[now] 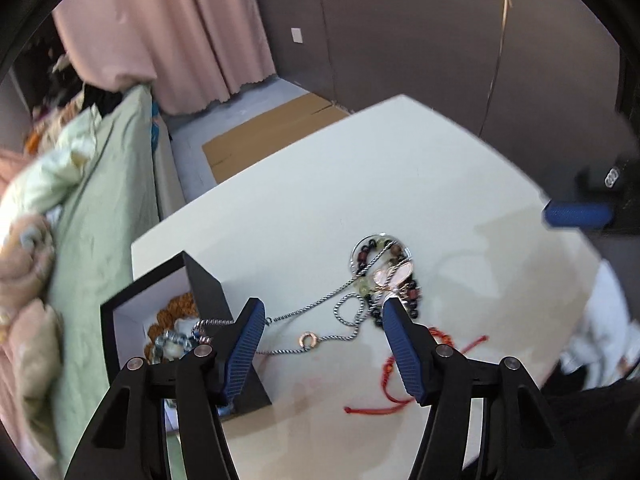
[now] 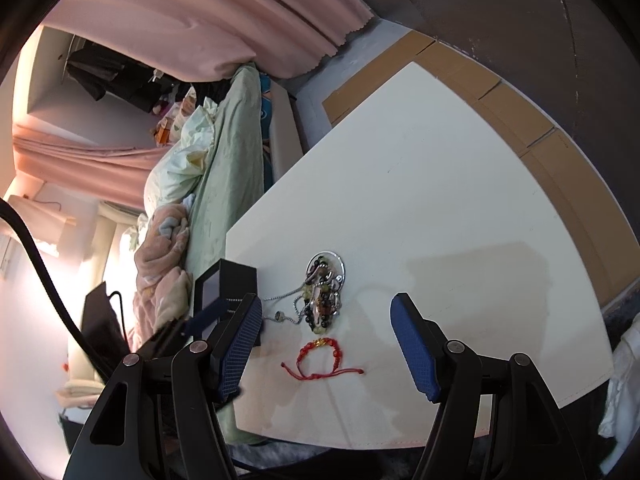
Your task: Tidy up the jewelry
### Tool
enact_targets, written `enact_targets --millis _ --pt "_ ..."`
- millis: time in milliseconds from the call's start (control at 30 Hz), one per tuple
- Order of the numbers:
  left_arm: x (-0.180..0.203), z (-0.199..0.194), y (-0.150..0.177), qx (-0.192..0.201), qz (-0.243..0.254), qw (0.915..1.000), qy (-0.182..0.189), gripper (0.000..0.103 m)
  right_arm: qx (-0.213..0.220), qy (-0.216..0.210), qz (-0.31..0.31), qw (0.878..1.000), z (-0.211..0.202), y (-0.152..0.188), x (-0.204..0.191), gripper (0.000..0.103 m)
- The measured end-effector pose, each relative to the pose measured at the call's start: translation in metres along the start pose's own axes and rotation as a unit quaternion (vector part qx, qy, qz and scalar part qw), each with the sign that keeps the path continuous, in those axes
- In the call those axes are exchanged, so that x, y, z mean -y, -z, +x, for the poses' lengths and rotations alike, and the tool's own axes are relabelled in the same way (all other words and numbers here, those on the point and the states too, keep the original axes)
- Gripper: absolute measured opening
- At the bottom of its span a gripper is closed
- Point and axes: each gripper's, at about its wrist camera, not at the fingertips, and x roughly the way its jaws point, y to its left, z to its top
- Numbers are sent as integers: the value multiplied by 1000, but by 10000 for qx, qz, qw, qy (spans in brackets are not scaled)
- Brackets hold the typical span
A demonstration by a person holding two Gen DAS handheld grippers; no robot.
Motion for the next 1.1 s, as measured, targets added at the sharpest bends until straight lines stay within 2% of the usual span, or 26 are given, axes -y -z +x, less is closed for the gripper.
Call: enact_targets --millis 67,100,400,600,733,833,933,1000,1033,1100 --pt "0 11 0 -124 84 9998 -160 52 11 -5 19 10000 0 -2 1 68" --pt "0 15 1 -186 106 9996 -166 51 10 -12 24 10000 0 -3 1 68" --pt "7 44 -8 -430 391 9983 6 51 -3 -56 13 10000 6 -13 -3 68" --pt "-1 58 -17 -412 184 9988 199 49 -17 -65 17 10000 10 -16 -4 68" --pt "-5 62 -22 -250 46 9980 578 27 -34 -68 20 10000 12 -19 -4 68" --pt "1 62 -24 -106 234 9981 561 27 -52 -77 14 10000 13 -22 -5 68" --pt "1 63 -25 -71 218 9977 637 25 -72 -86 -7 9999 13 -20 -7 69" --pt "-2 63 -24 -57 86 9959 896 15 -88 -81 -29 9999 15 -19 -8 68" --pt "-1 63 -22 -42 66 9958 915 14 -94 -78 -35 9999 15 -19 -8 68" --pt "1 62 -21 -11 63 9955 950 2 -107 -69 -40 9999 15 -18 -8 68"
